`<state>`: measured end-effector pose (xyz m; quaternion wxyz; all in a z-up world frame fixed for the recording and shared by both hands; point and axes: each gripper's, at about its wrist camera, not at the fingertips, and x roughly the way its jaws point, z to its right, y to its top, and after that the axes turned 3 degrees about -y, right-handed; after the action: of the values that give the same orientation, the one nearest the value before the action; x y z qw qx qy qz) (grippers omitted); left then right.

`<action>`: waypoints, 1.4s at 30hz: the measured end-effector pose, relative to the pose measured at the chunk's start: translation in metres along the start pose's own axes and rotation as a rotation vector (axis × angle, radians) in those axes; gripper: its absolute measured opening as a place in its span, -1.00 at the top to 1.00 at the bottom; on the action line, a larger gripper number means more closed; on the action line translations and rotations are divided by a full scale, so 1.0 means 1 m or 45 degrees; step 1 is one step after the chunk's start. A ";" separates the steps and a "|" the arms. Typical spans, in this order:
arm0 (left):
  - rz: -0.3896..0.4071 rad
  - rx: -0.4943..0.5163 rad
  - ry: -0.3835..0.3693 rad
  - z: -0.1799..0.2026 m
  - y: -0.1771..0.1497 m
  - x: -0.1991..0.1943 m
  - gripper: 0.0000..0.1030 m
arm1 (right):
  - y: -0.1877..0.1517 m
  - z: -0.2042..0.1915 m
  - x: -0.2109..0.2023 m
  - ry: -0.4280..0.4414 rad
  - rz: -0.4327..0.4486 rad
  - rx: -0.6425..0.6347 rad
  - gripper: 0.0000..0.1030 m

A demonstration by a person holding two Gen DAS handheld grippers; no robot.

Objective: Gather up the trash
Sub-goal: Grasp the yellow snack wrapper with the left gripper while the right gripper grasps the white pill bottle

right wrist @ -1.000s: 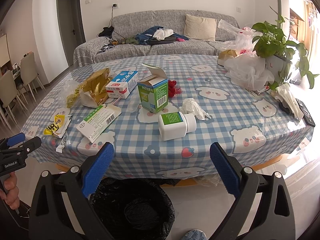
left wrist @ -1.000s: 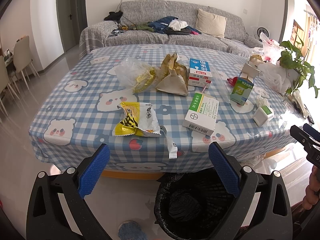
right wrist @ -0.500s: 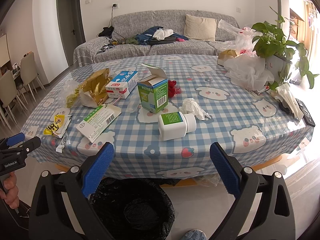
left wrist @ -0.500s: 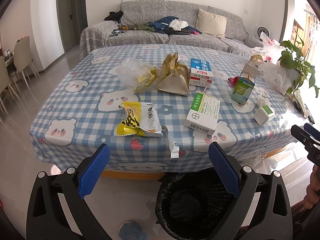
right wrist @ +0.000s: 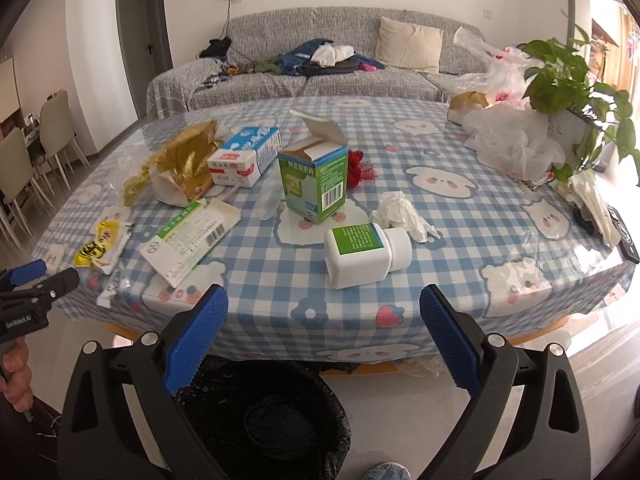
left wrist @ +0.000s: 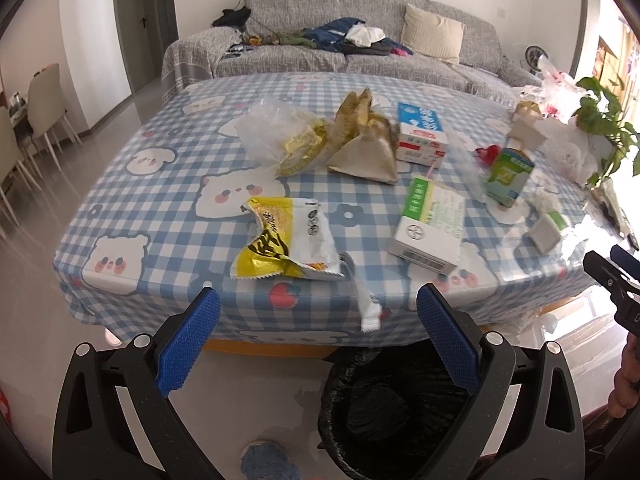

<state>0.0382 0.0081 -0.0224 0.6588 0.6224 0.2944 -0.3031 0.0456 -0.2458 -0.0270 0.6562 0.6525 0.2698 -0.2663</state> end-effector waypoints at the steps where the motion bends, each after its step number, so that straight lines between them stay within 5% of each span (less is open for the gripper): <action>1: -0.009 -0.007 0.002 -0.002 0.001 0.004 -0.86 | 0.001 0.000 0.005 -0.002 -0.011 0.000 -0.80; 12: -0.120 -0.064 0.048 -0.029 0.024 0.062 -0.83 | 0.016 0.005 0.056 -0.052 -0.093 0.006 -0.80; 23: -0.211 -0.047 0.054 -0.026 0.041 0.099 -0.62 | 0.027 0.009 0.092 -0.100 -0.160 0.030 -0.50; 32: -0.237 -0.048 0.080 -0.025 0.055 0.102 0.07 | 0.032 0.012 0.111 -0.119 -0.212 0.046 -0.10; 36: -0.238 -0.058 0.083 -0.027 0.058 0.101 0.42 | 0.032 0.015 0.113 -0.111 -0.226 0.059 0.23; 39: -0.232 -0.072 0.076 -0.031 0.058 0.100 0.74 | 0.032 0.016 0.113 -0.106 -0.229 0.061 0.24; 42: -0.231 -0.083 0.051 -0.034 0.057 0.098 0.77 | 0.032 0.016 0.112 -0.106 -0.229 0.066 0.24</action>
<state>0.1440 0.0413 -0.0627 0.6425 0.5775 0.3724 -0.3391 0.1486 -0.2617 -0.0827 0.6231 0.6308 0.2929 -0.3579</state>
